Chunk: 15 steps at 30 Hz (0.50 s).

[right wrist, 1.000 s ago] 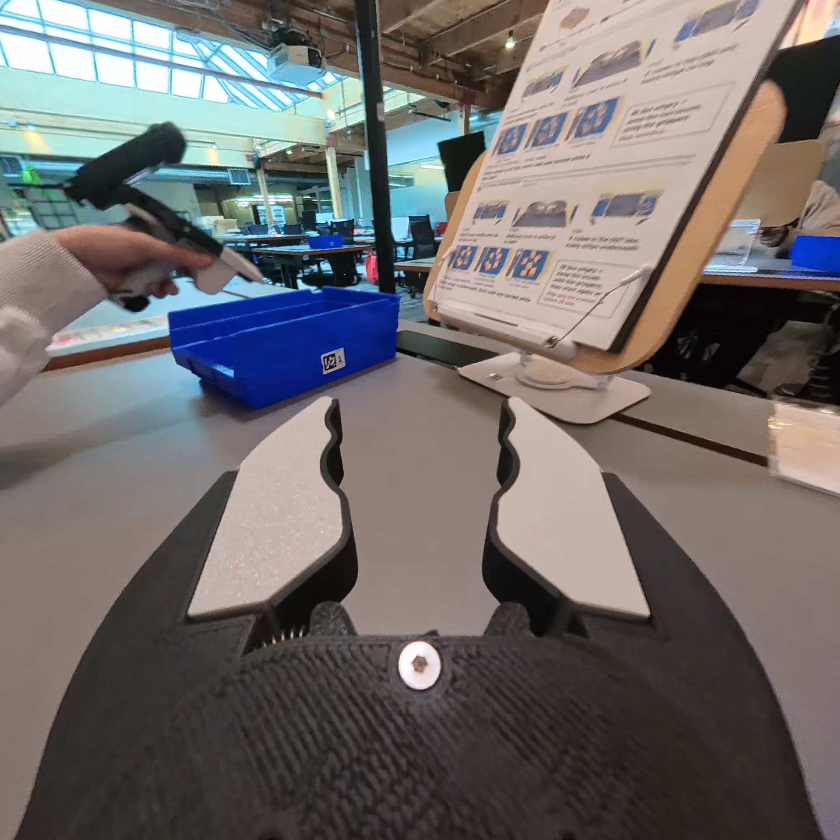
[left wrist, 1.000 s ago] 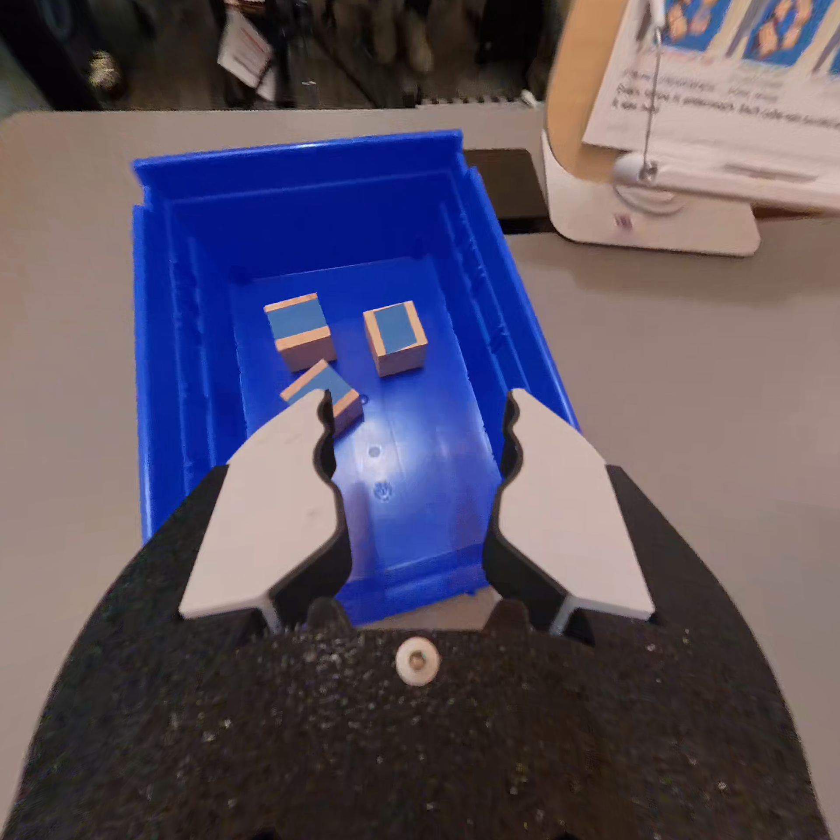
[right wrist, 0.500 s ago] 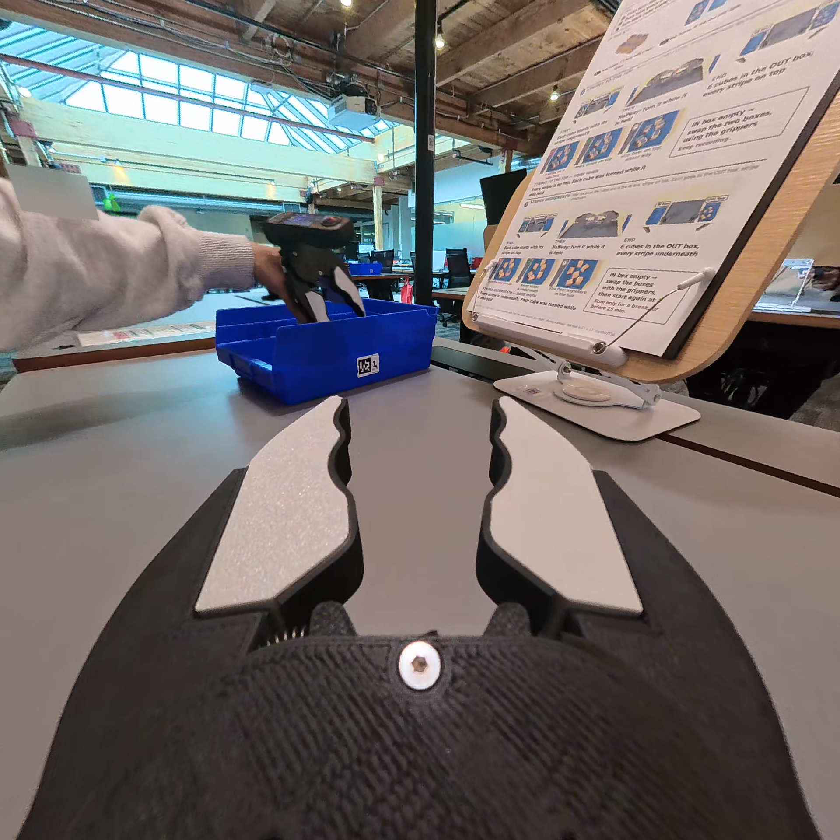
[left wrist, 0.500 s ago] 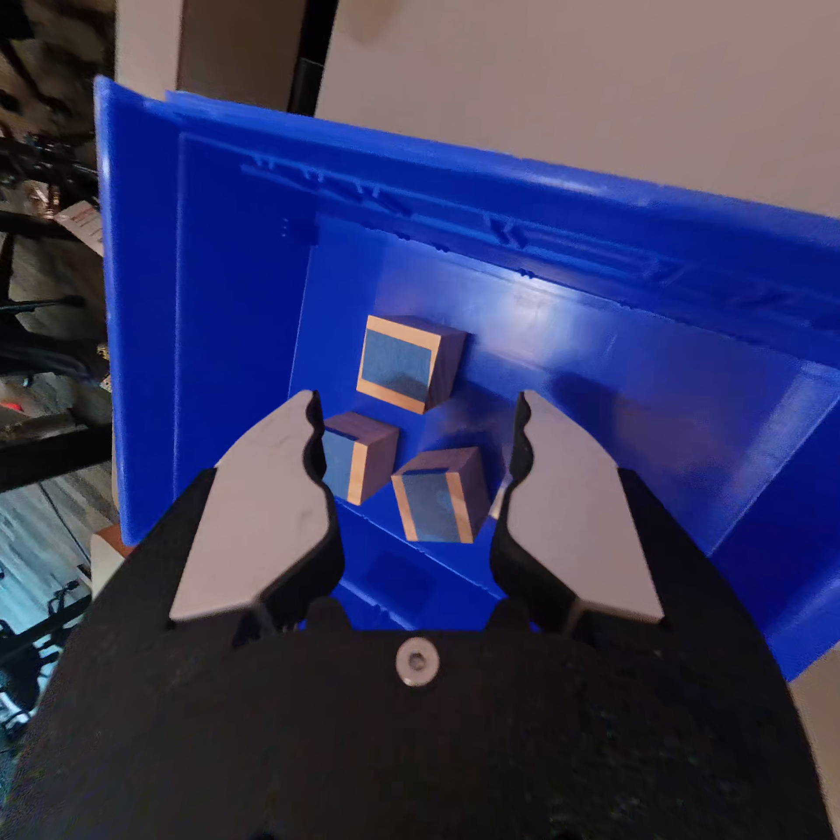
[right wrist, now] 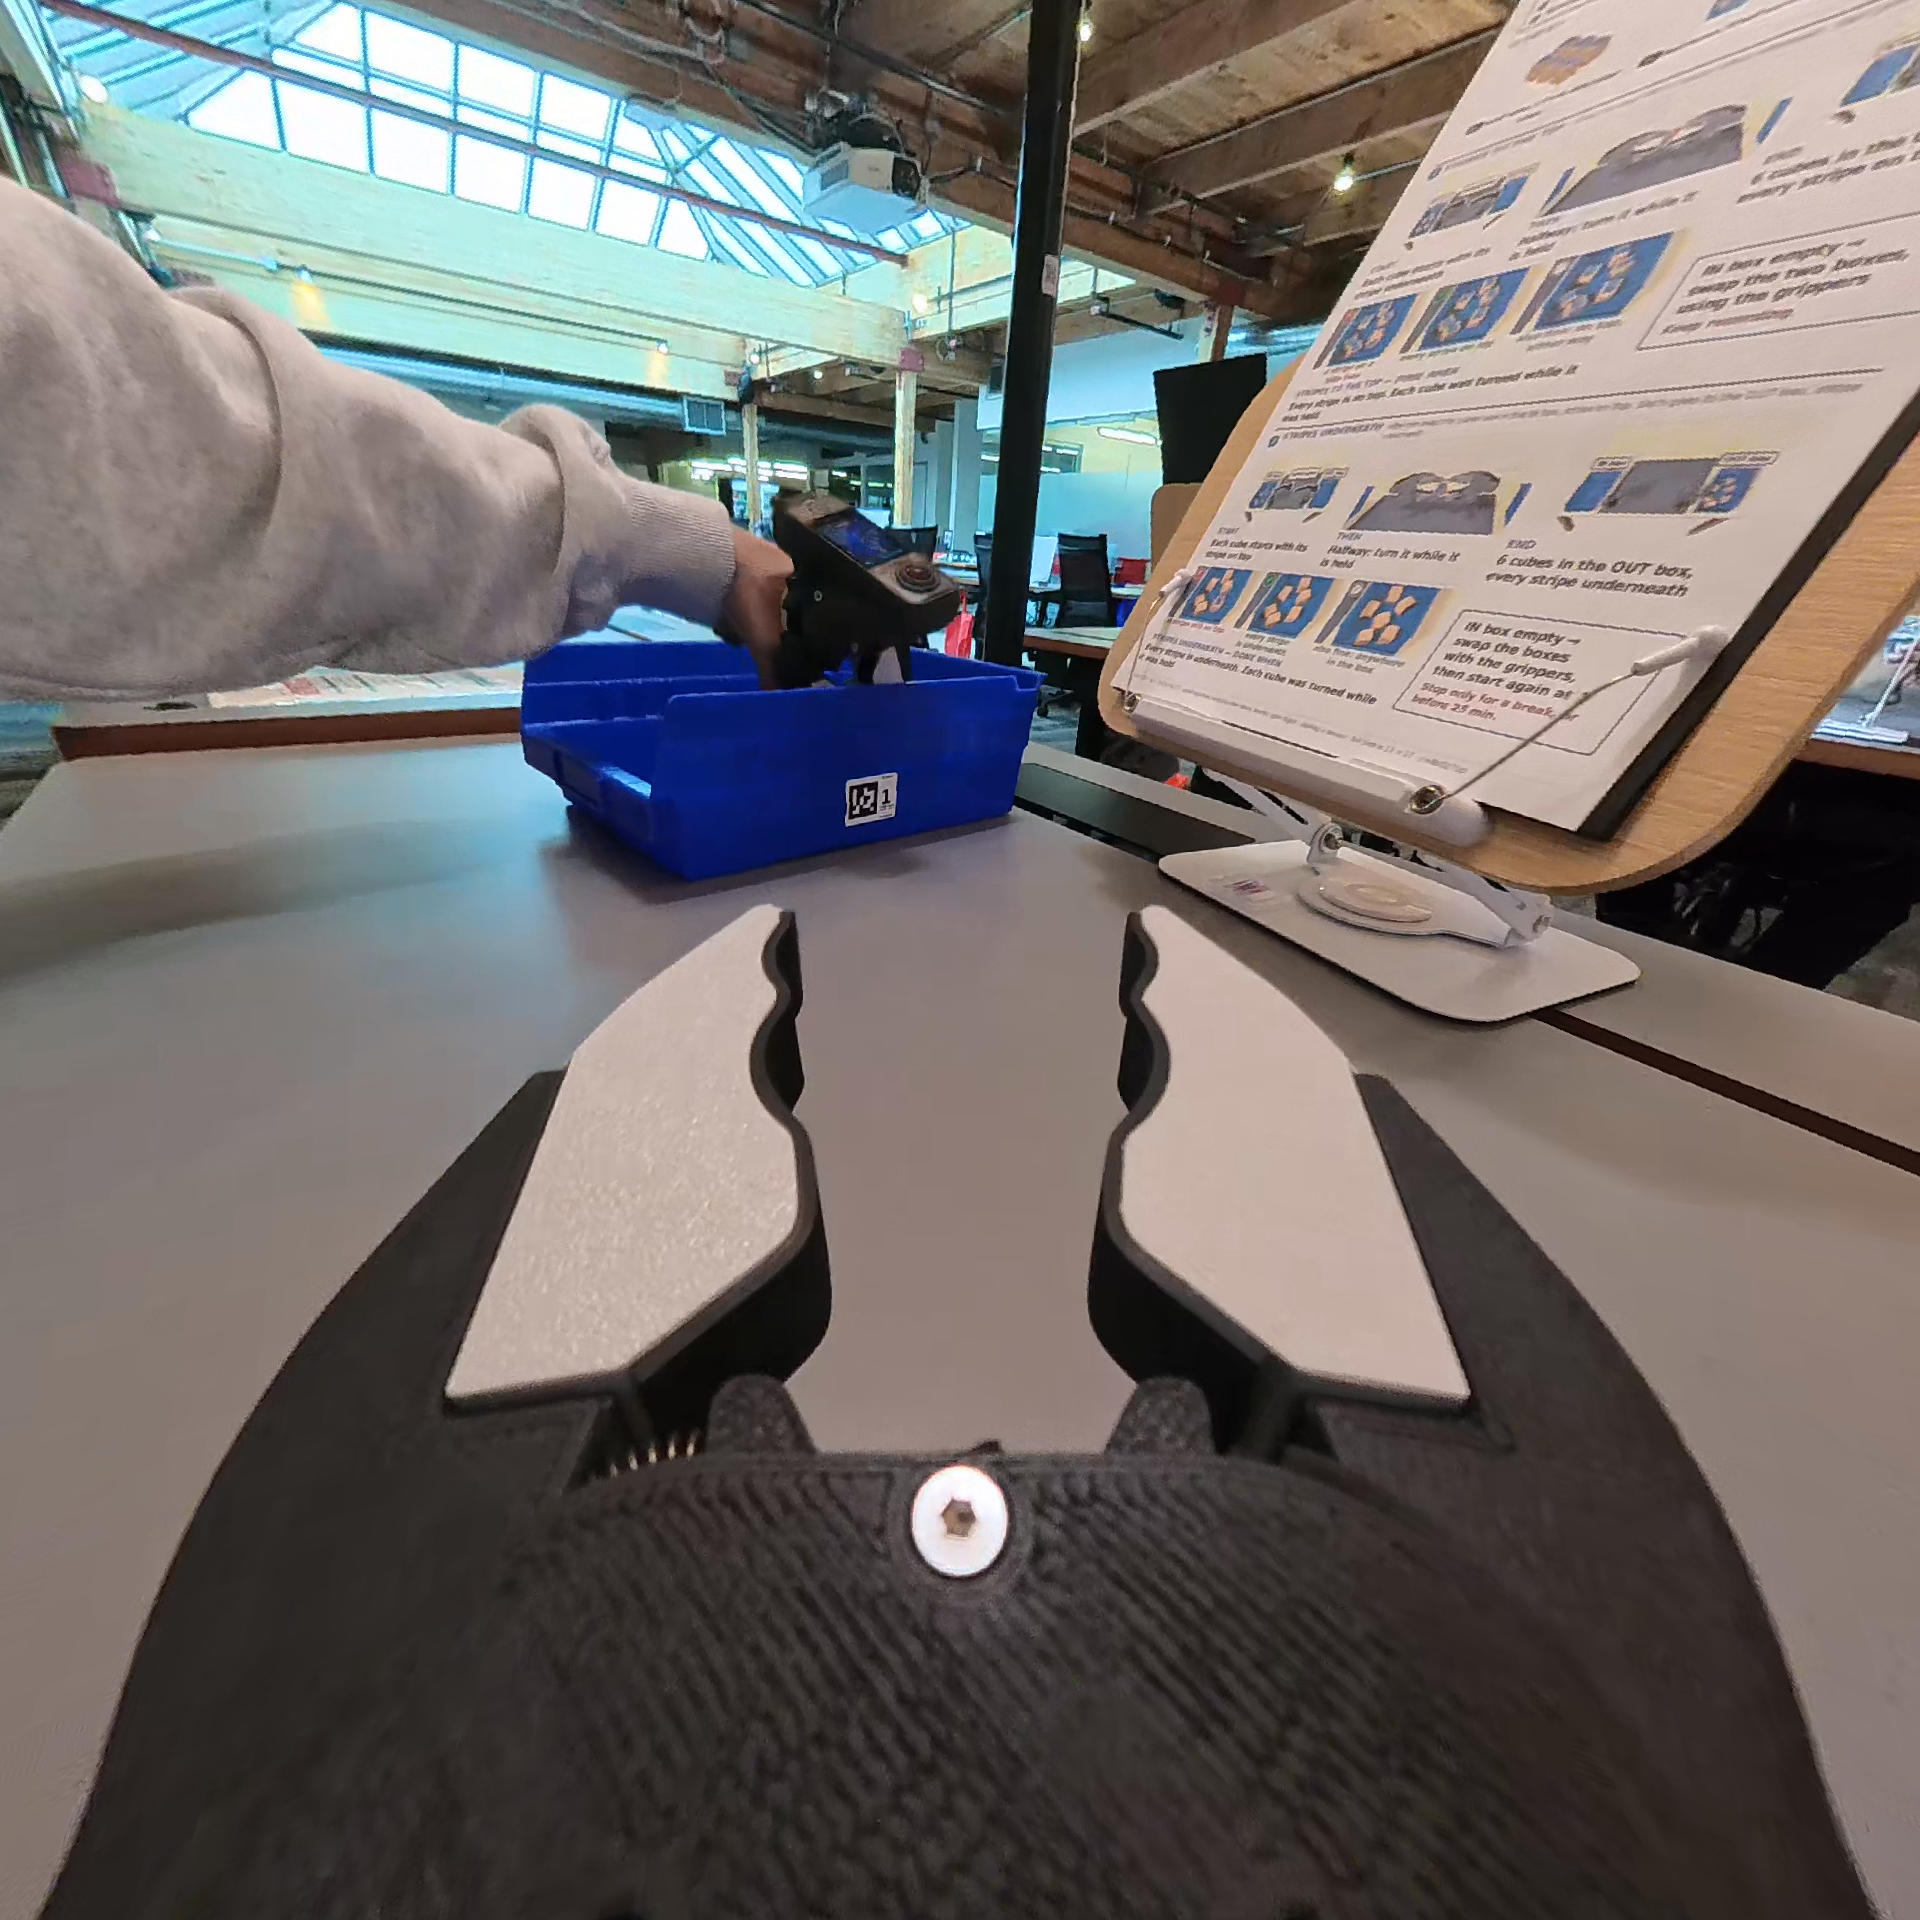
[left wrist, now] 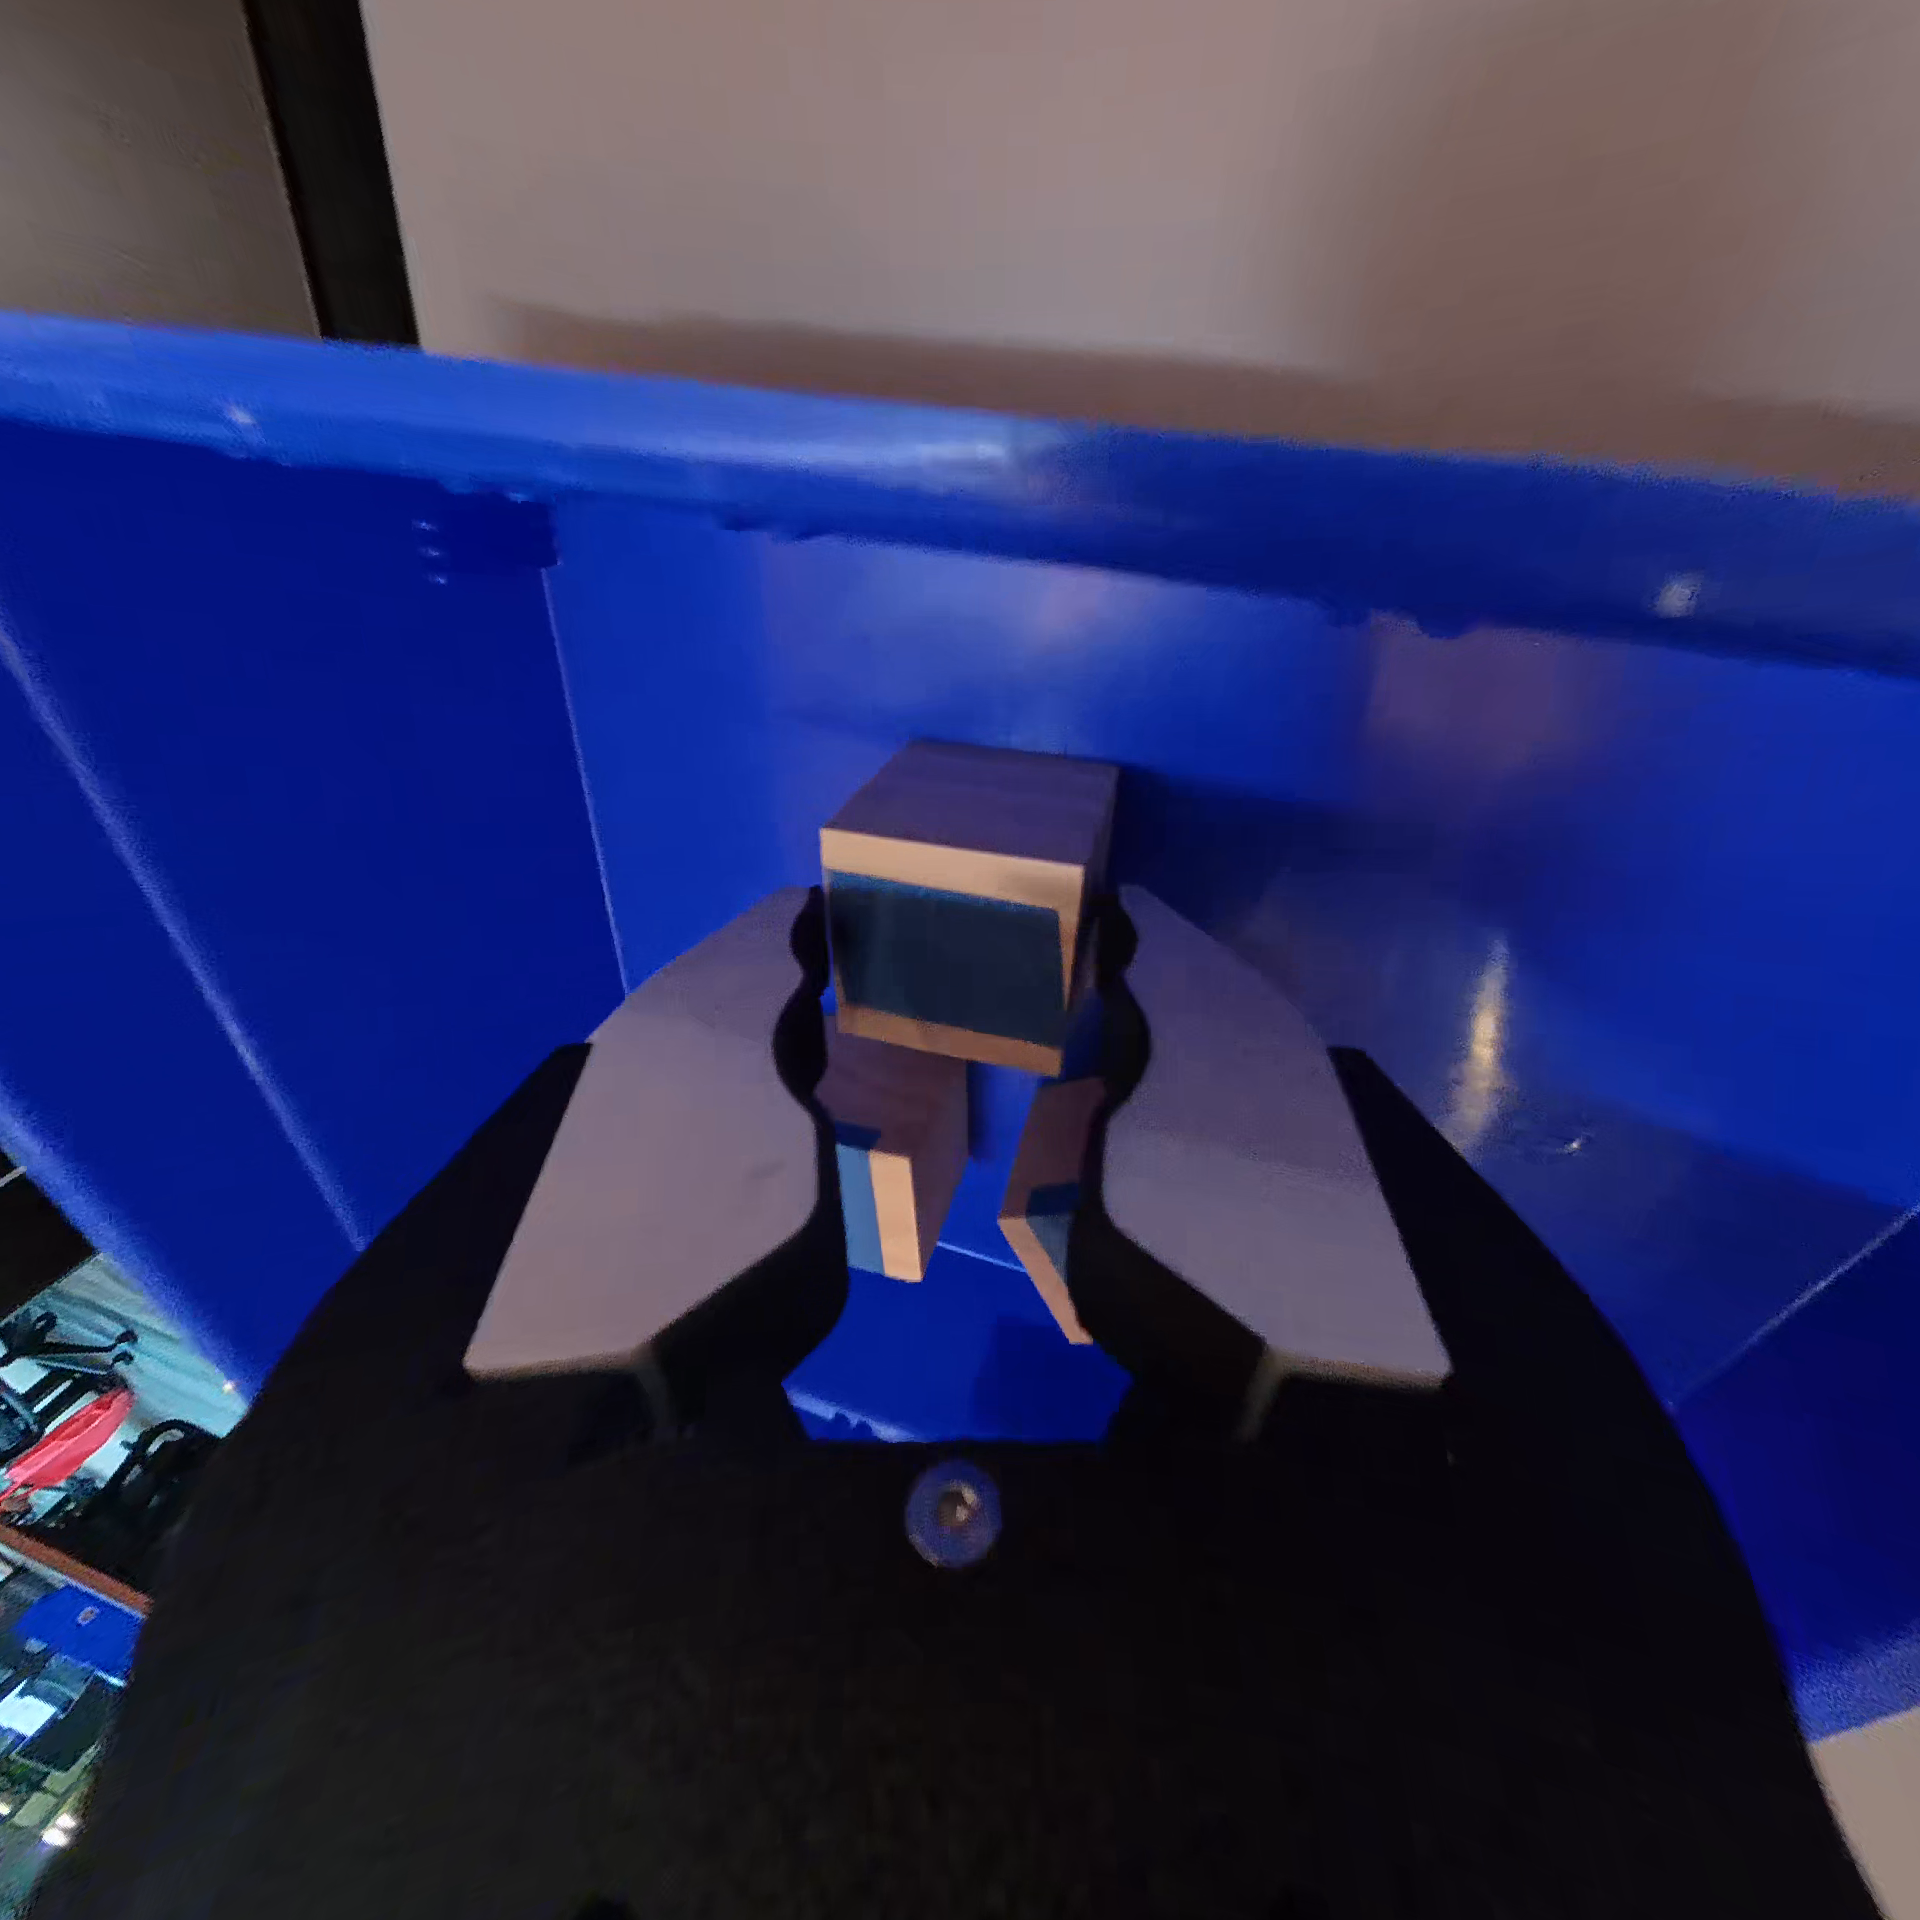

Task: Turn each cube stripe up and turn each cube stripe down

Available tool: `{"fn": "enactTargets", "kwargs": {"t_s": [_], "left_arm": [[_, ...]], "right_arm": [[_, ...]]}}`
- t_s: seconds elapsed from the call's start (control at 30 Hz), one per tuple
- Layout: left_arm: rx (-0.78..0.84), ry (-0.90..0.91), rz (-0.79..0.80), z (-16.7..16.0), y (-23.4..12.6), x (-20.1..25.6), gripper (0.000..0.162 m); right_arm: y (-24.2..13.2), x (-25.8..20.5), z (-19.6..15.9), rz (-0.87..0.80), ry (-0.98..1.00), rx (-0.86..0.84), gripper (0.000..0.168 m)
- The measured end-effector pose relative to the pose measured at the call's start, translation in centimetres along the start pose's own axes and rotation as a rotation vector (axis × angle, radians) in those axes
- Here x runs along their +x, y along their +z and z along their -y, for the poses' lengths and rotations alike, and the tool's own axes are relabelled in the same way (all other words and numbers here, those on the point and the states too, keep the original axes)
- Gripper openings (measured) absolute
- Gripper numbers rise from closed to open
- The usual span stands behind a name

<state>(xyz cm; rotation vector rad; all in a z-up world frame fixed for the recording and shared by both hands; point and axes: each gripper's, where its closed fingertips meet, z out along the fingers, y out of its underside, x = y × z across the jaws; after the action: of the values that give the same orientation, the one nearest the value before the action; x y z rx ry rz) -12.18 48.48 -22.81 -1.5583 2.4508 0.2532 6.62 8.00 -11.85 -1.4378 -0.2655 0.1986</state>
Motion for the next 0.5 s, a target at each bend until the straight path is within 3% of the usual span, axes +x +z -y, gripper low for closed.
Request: {"fn": "enactTargets", "kwargs": {"t_s": [0.23, 0.33, 0.5], "left_arm": [[0.055, -0.089, 0.043, -0.4, -1.5, -0.1, 0.047], [0.211, -0.175, 0.126, 0.6, -5.9, -0.8, 0.047], [0.576, -0.234, 0.268, 4.4, -16.3, 0.6, 0.047]], "right_arm": [[0.6, -0.3, -0.6, 0.015, -0.015, -0.05, 0.06], [0.7, -0.3, -0.7, 0.015, -0.018, -0.055, 0.06], [0.9, 0.2, -0.4, -0.002, 0.036, -0.025, 0.064]]}}
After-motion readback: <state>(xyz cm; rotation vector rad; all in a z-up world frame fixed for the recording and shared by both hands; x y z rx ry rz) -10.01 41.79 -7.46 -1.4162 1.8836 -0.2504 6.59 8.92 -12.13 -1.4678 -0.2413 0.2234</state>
